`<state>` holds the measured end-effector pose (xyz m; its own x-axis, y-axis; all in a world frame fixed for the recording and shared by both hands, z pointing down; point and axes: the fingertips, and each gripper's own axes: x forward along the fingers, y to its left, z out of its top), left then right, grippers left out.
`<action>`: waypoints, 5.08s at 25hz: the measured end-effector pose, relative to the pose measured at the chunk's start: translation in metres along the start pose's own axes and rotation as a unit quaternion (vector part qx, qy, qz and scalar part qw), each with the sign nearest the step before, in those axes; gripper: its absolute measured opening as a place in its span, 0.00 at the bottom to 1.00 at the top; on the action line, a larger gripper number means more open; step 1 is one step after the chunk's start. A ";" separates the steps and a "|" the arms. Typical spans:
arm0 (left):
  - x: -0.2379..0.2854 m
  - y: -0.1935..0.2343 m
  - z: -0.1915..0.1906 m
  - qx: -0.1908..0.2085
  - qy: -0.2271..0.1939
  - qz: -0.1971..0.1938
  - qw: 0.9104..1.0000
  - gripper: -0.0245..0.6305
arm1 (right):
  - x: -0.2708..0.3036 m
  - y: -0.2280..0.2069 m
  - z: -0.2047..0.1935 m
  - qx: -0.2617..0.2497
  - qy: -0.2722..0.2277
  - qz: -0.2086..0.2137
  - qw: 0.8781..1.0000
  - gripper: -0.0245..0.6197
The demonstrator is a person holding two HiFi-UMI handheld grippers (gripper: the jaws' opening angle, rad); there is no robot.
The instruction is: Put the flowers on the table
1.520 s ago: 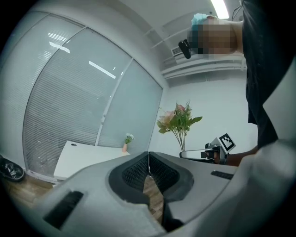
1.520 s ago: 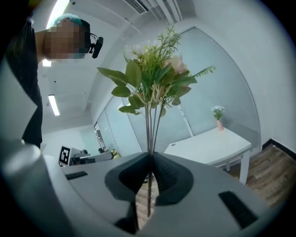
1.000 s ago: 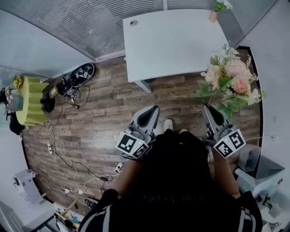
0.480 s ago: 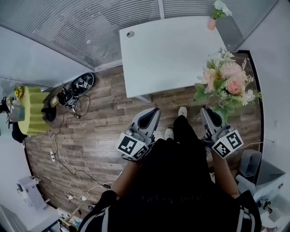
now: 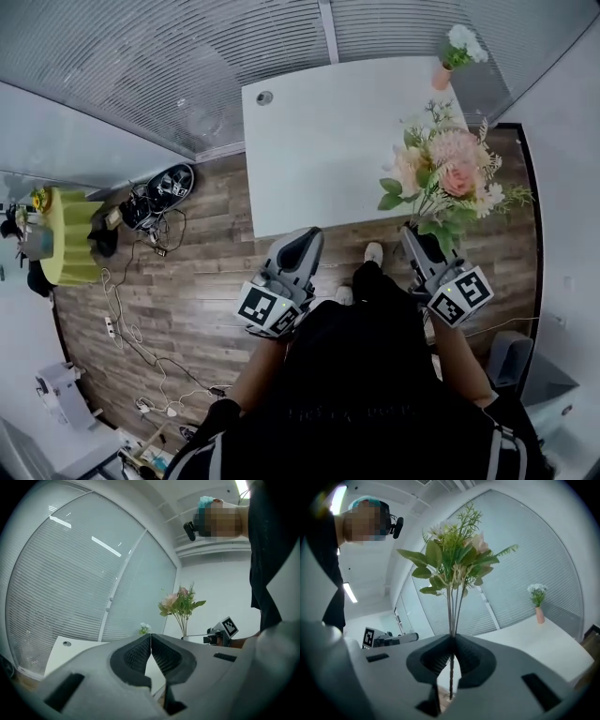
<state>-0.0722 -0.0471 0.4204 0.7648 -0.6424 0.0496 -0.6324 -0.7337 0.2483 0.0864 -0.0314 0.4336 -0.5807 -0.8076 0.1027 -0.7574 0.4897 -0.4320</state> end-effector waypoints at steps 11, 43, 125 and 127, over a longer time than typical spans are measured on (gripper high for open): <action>0.091 0.035 0.017 -0.002 -0.004 0.024 1.000 0.07 | 0.058 -0.077 0.033 -0.007 0.035 0.030 0.999 0.10; 0.128 0.085 -0.062 0.047 0.107 -0.033 0.993 0.07 | 0.133 -0.127 -0.038 0.020 0.125 -0.019 0.992 0.10; 0.129 0.089 -0.136 -0.079 0.148 0.005 0.986 0.07 | 0.169 -0.200 -0.184 -0.072 0.294 -0.023 0.953 0.09; 0.129 0.088 -0.136 -0.079 0.146 0.004 0.986 0.07 | 0.169 -0.194 -0.175 -0.075 0.276 -0.012 0.958 0.09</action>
<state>-0.0125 -0.1642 0.5802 0.7772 -0.5399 0.3233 -0.6293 -0.6702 0.3935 0.0823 -0.2055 0.6916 -0.6012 -0.5418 0.5874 -0.7823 0.5489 -0.2944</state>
